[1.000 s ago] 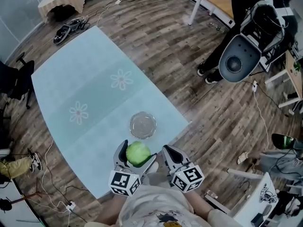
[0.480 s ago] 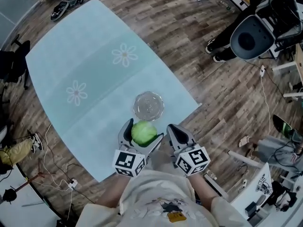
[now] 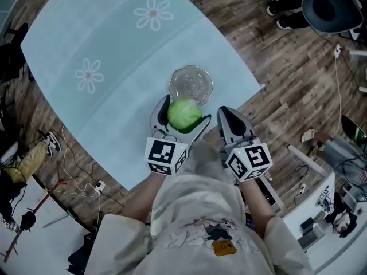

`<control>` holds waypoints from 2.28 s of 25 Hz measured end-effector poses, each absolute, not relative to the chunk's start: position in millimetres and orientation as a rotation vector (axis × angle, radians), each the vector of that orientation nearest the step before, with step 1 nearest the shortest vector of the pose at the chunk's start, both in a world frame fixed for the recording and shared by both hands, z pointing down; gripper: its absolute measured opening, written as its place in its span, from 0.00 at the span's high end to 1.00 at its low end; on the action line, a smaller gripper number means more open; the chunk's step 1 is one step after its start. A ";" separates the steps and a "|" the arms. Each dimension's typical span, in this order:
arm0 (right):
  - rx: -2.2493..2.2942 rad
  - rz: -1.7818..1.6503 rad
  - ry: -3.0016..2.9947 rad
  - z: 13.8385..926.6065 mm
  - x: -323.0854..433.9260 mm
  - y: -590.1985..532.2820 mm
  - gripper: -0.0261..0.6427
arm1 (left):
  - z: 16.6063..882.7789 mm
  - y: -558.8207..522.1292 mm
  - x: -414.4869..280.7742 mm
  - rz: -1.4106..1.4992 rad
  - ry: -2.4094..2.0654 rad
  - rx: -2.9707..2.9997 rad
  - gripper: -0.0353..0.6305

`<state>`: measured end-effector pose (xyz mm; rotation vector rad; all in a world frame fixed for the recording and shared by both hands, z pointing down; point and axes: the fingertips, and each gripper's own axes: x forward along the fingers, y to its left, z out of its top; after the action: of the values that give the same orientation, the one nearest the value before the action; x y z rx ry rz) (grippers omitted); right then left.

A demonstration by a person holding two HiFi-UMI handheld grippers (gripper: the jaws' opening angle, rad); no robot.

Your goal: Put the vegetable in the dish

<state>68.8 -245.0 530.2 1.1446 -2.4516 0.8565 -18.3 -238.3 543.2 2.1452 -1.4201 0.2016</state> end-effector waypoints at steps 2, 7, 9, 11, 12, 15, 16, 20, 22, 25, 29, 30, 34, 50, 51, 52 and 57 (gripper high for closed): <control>1.144 0.869 -2.439 537.4 69.3 -247.5 0.92 | 551.9 -245.1 -15.5 0.223 -1.416 2.153 0.13; 1.135 0.898 -2.402 556.8 66.4 -252.3 0.92 | 572.5 -259.9 -13.0 0.255 -1.402 2.156 0.13; 1.139 0.912 -2.391 563.7 66.4 -255.1 0.92 | 580.1 -264.8 -12.0 0.267 -1.398 2.153 0.13; 1.142 0.923 -2.381 570.1 66.6 -259.1 0.92 | 587.1 -270.4 -10.8 0.276 -1.395 2.150 0.13; 1.143 0.927 -2.377 573.4 66.8 -261.2 0.92 | 590.6 -273.4 -10.2 0.280 -1.393 2.149 0.13; 1.146 0.944 -2.361 582.1 68.7 -266.1 0.92 | 600.7 -280.3 -7.7 0.297 -1.386 2.145 0.13; 1.147 0.950 -2.356 584.9 69.5 -267.7 0.92 | 604.2 -282.4 -6.9 0.302 -1.385 2.143 0.13; 1.152 0.967 -2.340 598.9 71.8 -275.6 0.92 | 621.0 -292.8 -4.5 0.323 -1.384 2.134 0.13; 1.152 0.976 -2.334 604.0 71.6 -277.3 0.92 | 627.2 -296.5 -3.7 0.341 -1.388 2.134 0.13; 1.156 0.987 -2.324 609.7 72.3 -277.7 0.92 | 632.6 -299.8 -1.1 0.379 -1.394 2.144 0.13; 1.168 1.003 -2.310 615.5 78.3 -276.3 0.92 | 643.9 -300.9 2.6 0.406 -1.402 2.119 0.13; 1.171 1.005 -2.308 616.5 79.3 -276.3 0.92 | 646.4 -301.5 3.1 0.408 -1.401 2.114 0.13; 1.180 1.012 -2.299 621.5 80.9 -278.7 0.92 | 657.1 -306.8 2.2 0.435 -1.414 2.096 0.13; 1.220 1.016 -2.289 623.2 98.6 -287.4 0.92 | 647.0 -311.5 2.8 0.421 -1.479 2.101 0.25; 1.220 1.014 -2.291 622.4 99.4 -287.3 0.92 | 645.5 -310.8 4.0 0.420 -1.480 2.104 0.27; 1.221 1.014 -2.293 621.5 100.1 -287.1 0.92 | 644.1 -310.2 4.7 0.418 -1.482 2.105 0.30; 1.229 1.005 -2.310 611.2 100.0 -286.8 0.92 | 634.3 -308.3 -8.1 0.419 -1.567 2.050 0.59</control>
<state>100.0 -286.8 611.2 1.2292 -2.3100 1.0046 -8.1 -308.3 634.3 2.0496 -1.5668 0.4189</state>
